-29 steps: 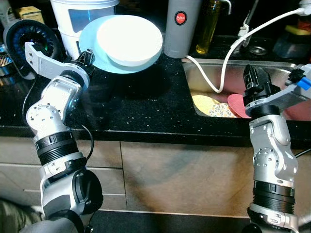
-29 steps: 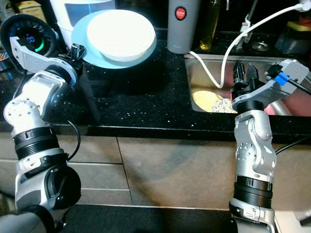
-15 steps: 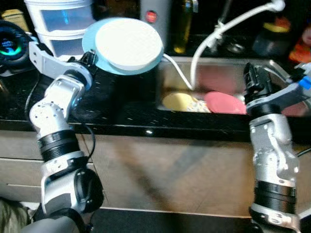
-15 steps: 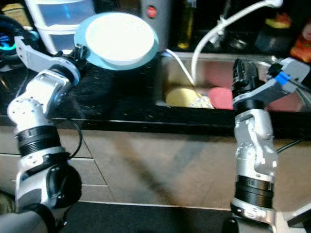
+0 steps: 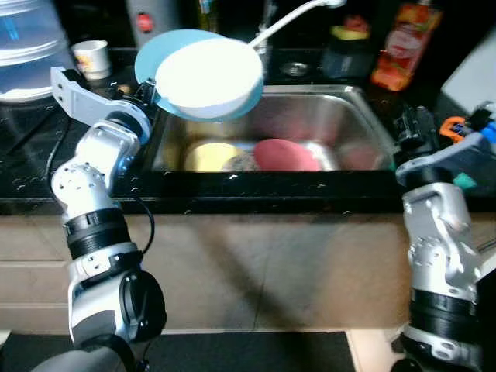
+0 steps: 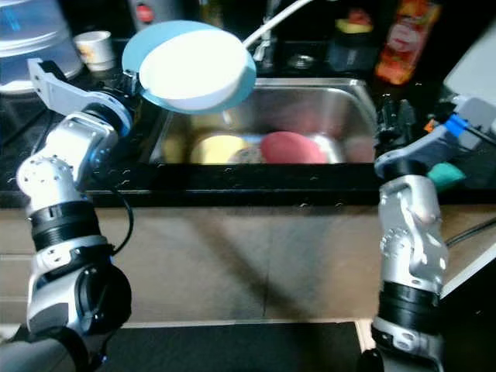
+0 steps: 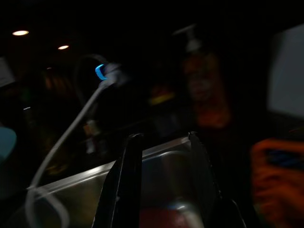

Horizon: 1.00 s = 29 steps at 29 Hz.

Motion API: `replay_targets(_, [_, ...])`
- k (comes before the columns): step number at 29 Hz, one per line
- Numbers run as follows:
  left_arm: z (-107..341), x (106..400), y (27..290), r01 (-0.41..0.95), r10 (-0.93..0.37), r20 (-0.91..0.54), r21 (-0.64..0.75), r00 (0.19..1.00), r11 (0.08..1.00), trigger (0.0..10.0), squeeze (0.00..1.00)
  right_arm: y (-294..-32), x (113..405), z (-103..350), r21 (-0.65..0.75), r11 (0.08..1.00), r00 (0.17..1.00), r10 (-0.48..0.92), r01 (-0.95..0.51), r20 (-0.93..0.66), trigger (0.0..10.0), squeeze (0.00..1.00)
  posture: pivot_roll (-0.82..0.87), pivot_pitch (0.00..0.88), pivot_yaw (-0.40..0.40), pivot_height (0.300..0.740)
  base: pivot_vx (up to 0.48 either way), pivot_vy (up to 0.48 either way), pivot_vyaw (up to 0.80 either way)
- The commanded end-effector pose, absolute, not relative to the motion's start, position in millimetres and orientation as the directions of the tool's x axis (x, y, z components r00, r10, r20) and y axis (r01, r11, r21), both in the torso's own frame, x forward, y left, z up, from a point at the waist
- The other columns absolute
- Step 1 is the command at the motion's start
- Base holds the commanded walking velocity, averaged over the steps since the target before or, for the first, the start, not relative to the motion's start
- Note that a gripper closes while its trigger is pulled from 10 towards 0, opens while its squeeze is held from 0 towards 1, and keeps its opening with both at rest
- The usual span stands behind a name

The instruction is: Kitchen organization

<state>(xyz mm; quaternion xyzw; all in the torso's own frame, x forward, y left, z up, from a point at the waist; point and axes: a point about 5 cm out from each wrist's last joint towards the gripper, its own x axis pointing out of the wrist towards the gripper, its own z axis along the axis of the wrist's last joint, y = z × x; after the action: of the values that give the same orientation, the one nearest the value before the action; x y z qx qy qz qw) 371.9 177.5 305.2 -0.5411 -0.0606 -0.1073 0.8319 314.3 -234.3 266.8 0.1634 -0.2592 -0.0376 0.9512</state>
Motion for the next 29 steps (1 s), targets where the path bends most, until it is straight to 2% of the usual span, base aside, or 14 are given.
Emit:
replay_targets(1, [304.7,370.7,182.2,0.241,-0.096,0.221,-0.893,0.971,0.381,10.0,0.00,-228.5,314.7,268.0,0.339,0.940,0.862,-0.143,-0.036,0.487,10.0,0.00,0.04,0.013,0.014,0.740,0.000,0.000,0.00])
replay_targets(17, [298.6,371.2,184.6,0.204,-0.080,0.187,-0.889,0.979,0.411,10.0,0.00,-227.8,315.8,267.5,0.338,0.940,0.863,-0.140,-0.037,0.485,10.0,0.00,0.04,0.015,0.012,0.740,0.000,0.000,0.00])
replay_targets(29, [288.1,375.6,196.2,0.110,-0.001,0.120,-0.907,0.993,0.406,10.0,0.00,-227.0,316.6,267.4,0.340,0.940,0.863,-0.138,-0.041,0.485,10.0,0.00,0.05,0.016,0.011,0.740,0.000,0.000,0.00])
